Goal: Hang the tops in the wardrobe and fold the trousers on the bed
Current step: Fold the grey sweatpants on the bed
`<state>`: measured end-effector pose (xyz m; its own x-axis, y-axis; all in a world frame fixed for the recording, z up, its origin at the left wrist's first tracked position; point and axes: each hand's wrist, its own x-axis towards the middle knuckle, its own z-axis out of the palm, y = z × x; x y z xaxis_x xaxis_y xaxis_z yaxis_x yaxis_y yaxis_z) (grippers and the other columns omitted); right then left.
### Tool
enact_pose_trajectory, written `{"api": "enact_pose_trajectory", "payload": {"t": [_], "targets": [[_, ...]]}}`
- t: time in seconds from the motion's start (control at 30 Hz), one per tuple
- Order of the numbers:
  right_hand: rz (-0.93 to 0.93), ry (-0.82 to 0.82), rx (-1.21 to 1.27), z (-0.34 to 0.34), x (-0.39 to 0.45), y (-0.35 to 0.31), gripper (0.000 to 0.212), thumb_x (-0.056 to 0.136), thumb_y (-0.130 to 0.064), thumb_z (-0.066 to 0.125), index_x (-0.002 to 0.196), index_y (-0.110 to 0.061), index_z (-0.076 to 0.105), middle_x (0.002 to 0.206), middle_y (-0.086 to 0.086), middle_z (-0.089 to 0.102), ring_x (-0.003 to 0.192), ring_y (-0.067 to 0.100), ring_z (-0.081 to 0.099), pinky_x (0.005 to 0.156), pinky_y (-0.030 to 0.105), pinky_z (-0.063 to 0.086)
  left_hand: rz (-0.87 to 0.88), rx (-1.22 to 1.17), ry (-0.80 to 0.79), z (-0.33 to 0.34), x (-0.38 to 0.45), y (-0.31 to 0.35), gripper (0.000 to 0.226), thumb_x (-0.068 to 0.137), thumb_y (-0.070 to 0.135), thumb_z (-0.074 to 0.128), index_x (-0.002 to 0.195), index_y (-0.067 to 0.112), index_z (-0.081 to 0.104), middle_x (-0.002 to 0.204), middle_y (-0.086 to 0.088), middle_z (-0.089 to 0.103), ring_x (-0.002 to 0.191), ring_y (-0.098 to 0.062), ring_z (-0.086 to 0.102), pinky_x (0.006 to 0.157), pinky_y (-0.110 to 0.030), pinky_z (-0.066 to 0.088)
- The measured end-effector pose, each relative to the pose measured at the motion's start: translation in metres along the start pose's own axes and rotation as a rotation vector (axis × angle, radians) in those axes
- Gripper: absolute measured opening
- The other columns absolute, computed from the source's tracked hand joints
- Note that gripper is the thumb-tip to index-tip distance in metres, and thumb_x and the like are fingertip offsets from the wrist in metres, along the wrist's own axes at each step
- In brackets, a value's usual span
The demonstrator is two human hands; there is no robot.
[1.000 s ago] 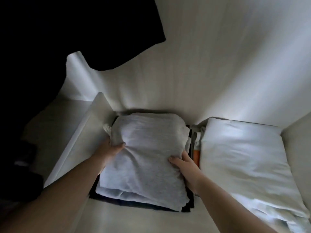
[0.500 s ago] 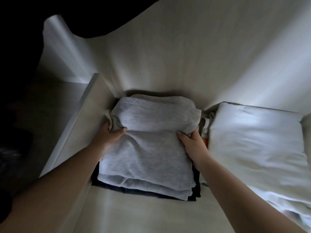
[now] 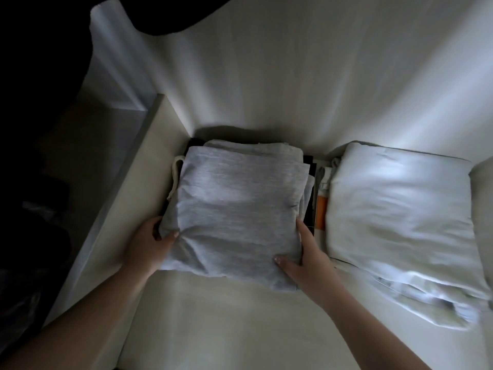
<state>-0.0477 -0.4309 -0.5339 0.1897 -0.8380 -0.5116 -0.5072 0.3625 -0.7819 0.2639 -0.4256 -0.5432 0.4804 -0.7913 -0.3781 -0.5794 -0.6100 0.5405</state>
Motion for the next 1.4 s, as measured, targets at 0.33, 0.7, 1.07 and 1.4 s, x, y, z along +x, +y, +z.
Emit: {"api": "enact_pose_trajectory", "payload": {"t": [0.33,0.7,1.07,1.4], "targets": [[-0.658,0.403,-0.72,0.021,0.045,-0.045,0.062,0.085,-0.036,0.043,0.143,-0.015,0.037,0.154,0.011,0.028,0.145,0.028,0.014,0.112,0.057,0.017,0.858,0.391,0.227,0.053,0.009,0.08,0.06,0.089,0.043,0.044,0.139,0.011,0.04,0.145,-0.018,0.042,0.136,-0.029,0.032,0.108,-0.055,0.033],[-0.494,0.279,-0.808,0.008,0.133,-0.008,0.083,0.086,-0.069,0.032,0.152,-0.028,0.003,0.16,0.001,-0.001,0.147,0.018,-0.008,0.117,0.051,0.003,0.862,0.527,0.094,0.092,0.086,0.077,0.075,0.09,0.071,0.021,0.151,0.028,0.013,0.16,-0.005,0.009,0.148,-0.028,0.007,0.116,-0.056,0.012],[-0.313,0.129,-0.878,0.008,0.103,-0.056,0.083,0.09,-0.052,0.038,0.151,-0.023,-0.011,0.157,0.005,-0.022,0.143,0.021,-0.025,0.111,0.056,-0.016,0.756,0.562,0.038,0.085,0.073,0.091,0.083,0.083,0.07,0.025,0.152,0.025,0.012,0.161,-0.007,0.007,0.148,-0.025,0.004,0.117,-0.056,0.01],[-0.491,0.302,-0.77,0.058,0.028,0.028,0.068,0.083,-0.048,0.049,0.144,-0.019,0.04,0.153,0.015,0.03,0.143,0.03,0.024,0.108,0.061,0.024,0.485,0.495,0.16,0.092,-0.021,-0.007,0.079,0.092,0.068,0.017,0.147,0.012,0.028,0.154,-0.02,0.026,0.144,-0.033,0.02,0.111,-0.064,0.018]]}}
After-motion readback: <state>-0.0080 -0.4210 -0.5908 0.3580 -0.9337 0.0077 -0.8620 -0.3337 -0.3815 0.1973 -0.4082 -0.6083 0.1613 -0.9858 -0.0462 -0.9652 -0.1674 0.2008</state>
